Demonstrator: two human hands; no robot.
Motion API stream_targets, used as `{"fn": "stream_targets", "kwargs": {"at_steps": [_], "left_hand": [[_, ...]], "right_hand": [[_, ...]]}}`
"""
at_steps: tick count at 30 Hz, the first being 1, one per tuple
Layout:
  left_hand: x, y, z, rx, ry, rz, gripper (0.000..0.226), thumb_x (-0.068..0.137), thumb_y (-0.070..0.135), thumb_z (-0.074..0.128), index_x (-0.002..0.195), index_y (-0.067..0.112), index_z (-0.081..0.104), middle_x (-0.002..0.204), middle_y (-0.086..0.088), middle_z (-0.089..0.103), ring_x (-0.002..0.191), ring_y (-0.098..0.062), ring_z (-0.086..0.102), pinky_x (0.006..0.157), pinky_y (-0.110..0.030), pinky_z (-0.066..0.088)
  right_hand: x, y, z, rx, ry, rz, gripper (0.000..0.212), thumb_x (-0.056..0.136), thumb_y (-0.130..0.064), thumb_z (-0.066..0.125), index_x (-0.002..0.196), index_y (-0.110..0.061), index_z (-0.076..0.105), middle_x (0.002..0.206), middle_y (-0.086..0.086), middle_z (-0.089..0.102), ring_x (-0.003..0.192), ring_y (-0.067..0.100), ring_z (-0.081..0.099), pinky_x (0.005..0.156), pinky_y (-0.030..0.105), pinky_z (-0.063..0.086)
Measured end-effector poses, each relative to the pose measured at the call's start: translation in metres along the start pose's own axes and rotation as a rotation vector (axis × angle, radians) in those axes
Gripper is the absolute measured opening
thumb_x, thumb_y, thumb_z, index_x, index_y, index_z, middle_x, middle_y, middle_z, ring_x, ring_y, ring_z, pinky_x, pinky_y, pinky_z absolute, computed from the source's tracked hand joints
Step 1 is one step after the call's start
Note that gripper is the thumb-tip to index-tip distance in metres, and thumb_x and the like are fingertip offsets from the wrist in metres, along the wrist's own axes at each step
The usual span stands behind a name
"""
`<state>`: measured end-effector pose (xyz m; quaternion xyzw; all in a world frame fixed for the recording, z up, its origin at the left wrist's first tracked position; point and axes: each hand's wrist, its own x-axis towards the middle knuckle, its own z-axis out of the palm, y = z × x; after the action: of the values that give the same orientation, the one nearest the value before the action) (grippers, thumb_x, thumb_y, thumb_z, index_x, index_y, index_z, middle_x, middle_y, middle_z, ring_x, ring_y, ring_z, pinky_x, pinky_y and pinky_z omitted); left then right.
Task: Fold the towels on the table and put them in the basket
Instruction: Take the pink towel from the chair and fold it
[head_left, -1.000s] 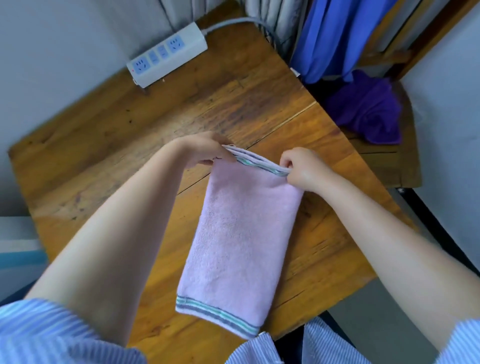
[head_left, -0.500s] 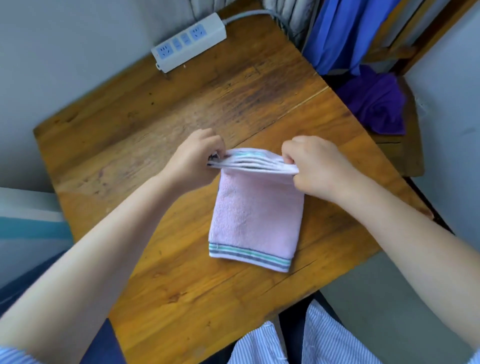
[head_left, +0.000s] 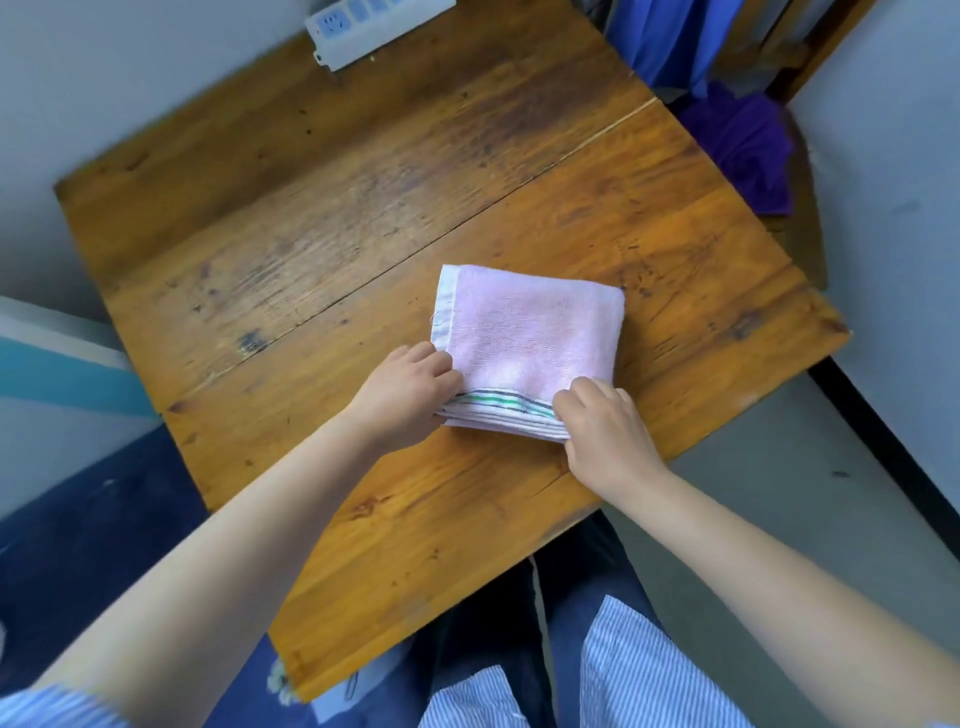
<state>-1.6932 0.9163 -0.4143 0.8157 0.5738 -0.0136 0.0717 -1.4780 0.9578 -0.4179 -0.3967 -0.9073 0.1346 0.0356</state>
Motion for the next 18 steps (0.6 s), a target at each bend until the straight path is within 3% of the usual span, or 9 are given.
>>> {"fn": "stream_targets", "kwargs": {"at_steps": [3,9,11,13,16,18], "left_hand": [[-0.005,0.007,0.014,0.065,0.047,-0.010,0.041,0.032,0.021,0.088,0.060,0.012,0.059,0.059,-0.003,0.056,0.068,-0.018,0.034,0.056,-0.028,0.019],[-0.022,0.009,0.033,-0.035,0.033,-0.044,0.052,0.033,0.042,0.091,0.071,0.016,0.066,0.070,0.000,0.064,0.062,-0.022,0.062,0.051,-0.021,0.046],[-0.029,0.008,0.038,-0.052,0.138,-0.059,0.049,0.045,0.041,0.087,0.081,0.017,0.063,0.077,-0.002,0.066,0.069,-0.024,0.062,0.054,-0.024,0.048],[-0.031,0.011,0.039,-0.067,0.301,-0.109,0.038,0.068,0.040,0.066,0.094,0.017,0.053,0.087,-0.008,0.067,0.084,-0.024,0.052,0.057,-0.028,0.050],[-0.014,0.022,0.030,-0.133,0.491,-0.271,0.031,0.081,0.029,0.046,0.105,0.010,0.048,0.105,-0.021,0.066,0.100,-0.029,0.047,0.072,-0.038,0.054],[0.010,0.029,0.025,-0.126,0.497,-0.411,0.035,0.081,0.022,0.042,0.109,0.004,0.053,0.112,-0.025,0.064,0.108,-0.038,0.056,0.082,-0.042,0.053]], "right_hand": [[-0.009,0.001,0.009,-0.020,0.030,0.016,0.045,0.026,0.020,0.068,0.056,-0.008,0.049,0.056,0.007,0.050,0.048,0.026,0.052,0.050,0.023,0.026],[-0.023,0.006,0.025,-0.062,-0.002,-0.005,0.042,0.032,0.013,0.073,0.062,-0.010,0.056,0.063,0.004,0.054,0.056,0.025,0.057,0.051,0.024,0.032],[-0.030,0.009,0.024,-0.017,0.047,-0.047,0.028,0.047,0.003,0.071,0.068,-0.011,0.059,0.068,0.003,0.057,0.063,0.023,0.058,0.052,0.026,0.043],[-0.029,0.012,0.016,0.079,0.152,-0.083,0.011,0.068,-0.006,0.052,0.074,-0.008,0.061,0.072,0.006,0.061,0.073,0.020,0.051,0.057,0.030,0.050],[-0.001,0.017,0.003,0.196,0.336,-0.066,0.019,0.076,0.000,0.041,0.086,-0.003,0.057,0.084,0.020,0.064,0.088,0.023,0.044,0.074,0.036,0.049],[0.028,0.019,-0.004,0.158,0.395,-0.041,0.021,0.076,0.003,0.041,0.089,-0.001,0.058,0.092,0.025,0.065,0.099,0.031,0.048,0.080,0.042,0.052]]}}
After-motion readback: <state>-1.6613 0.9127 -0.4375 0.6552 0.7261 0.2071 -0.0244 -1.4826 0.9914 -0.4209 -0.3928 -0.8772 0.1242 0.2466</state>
